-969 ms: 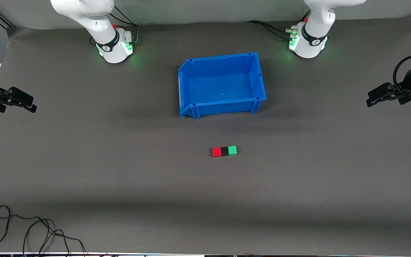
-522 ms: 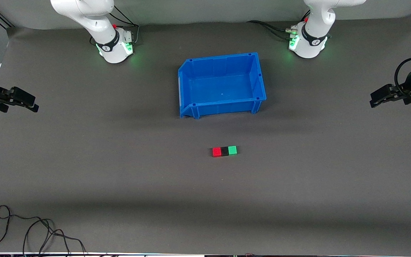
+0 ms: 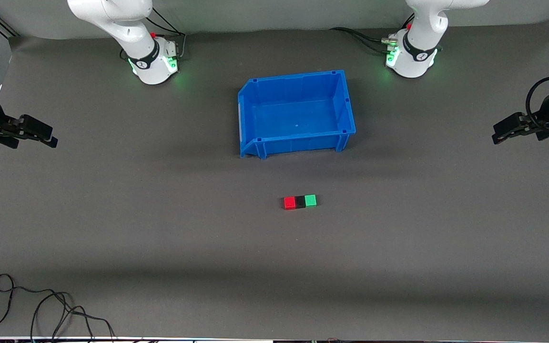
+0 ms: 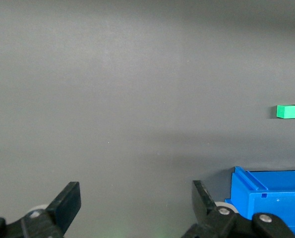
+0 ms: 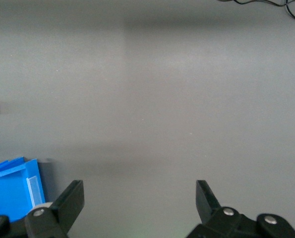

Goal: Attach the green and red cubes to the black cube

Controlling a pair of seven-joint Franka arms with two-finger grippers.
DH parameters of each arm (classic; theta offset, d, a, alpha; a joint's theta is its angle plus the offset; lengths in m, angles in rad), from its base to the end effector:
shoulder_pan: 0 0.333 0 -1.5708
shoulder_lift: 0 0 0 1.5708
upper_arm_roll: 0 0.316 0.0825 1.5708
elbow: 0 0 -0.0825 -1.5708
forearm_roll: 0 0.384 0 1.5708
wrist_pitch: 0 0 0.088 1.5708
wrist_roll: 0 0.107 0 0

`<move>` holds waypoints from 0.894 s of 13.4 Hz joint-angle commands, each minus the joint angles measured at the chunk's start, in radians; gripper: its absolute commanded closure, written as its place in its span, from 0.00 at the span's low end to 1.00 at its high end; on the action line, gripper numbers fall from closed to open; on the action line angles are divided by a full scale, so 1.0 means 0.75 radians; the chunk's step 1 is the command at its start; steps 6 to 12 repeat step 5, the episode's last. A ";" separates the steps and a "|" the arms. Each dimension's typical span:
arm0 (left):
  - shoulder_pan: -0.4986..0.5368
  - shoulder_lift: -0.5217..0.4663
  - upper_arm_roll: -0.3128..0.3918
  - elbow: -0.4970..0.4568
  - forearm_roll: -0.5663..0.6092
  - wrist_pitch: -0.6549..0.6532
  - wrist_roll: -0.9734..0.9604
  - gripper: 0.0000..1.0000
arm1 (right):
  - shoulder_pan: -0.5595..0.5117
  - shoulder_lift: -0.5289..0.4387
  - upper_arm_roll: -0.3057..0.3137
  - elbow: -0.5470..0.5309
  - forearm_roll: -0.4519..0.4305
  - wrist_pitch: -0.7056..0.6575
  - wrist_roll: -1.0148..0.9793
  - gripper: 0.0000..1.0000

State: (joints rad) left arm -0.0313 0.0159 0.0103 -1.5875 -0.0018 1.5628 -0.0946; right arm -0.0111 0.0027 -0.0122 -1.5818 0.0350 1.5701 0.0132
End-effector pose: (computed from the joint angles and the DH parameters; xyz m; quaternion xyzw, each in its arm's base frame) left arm 0.5575 -0.0119 0.6071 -0.9991 -0.0368 0.0203 0.0004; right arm 0.5548 -0.0092 0.6178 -0.9997 0.0184 0.0071 0.0175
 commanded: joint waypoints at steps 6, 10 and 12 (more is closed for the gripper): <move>-0.014 -0.011 0.011 -0.006 -0.008 0.013 -0.003 0.00 | 0.013 -0.014 -0.019 0.002 0.027 -0.007 -0.016 0.00; -0.014 -0.011 0.011 -0.006 -0.008 0.013 -0.003 0.00 | 0.013 -0.014 -0.019 0.002 0.027 -0.007 -0.016 0.00; -0.014 -0.011 0.011 -0.006 -0.008 0.013 -0.003 0.00 | 0.013 -0.014 -0.019 0.002 0.027 -0.007 -0.016 0.00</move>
